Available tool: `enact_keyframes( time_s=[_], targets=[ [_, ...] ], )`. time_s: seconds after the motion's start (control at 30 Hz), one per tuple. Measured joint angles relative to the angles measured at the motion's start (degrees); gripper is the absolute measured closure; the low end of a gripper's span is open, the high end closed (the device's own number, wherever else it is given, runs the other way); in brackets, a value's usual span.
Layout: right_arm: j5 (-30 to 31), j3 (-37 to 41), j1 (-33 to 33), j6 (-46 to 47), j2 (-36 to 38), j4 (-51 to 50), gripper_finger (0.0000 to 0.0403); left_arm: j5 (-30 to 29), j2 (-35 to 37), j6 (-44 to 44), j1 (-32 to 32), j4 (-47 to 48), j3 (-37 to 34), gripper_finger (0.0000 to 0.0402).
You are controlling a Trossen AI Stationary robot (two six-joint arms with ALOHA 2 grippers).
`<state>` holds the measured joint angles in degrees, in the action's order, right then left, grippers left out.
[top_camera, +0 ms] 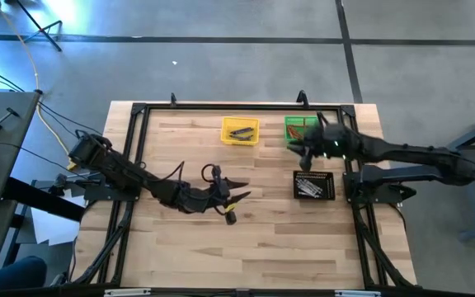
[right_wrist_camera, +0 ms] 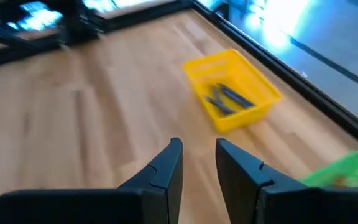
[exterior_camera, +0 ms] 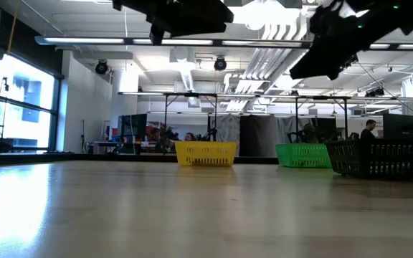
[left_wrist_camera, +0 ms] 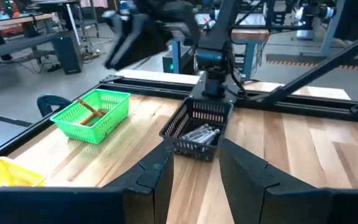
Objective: Sort crayons
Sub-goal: Return to Home Position
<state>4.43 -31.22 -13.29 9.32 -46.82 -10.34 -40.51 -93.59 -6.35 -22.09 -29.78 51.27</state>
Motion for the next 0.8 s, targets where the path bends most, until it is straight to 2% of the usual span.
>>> enact_keyframes(
  time_s=[0.1,0.23,0.4,0.57,0.8],
  targets=[
    [2.85,7.83,6.36,4.38,3.53,9.35,0.0313,-1.72,1.38,0.0,-1.36,2.06,0.0,0.0284],
    [5.77,18.39,13.13,8.92,6.11,27.6,0.0313,-4.18,2.87,0.45,-2.69,4.84,0.0,0.0284],
    [6.58,24.86,18.68,9.21,6.81,44.54,0.0313,-6.48,3.66,1.54,-3.42,5.39,0.0,0.0284],
    [8.11,27.16,23.94,8.63,6.64,46.32,0.0313,-6.79,3.68,1.71,-3.49,5.85,0.0,0.0284],
    [18.52,27.43,32.21,3.83,5.06,45.04,0.0313,-6.82,3.68,2.24,-3.03,6.08,0.0,0.0284]
  ],
)
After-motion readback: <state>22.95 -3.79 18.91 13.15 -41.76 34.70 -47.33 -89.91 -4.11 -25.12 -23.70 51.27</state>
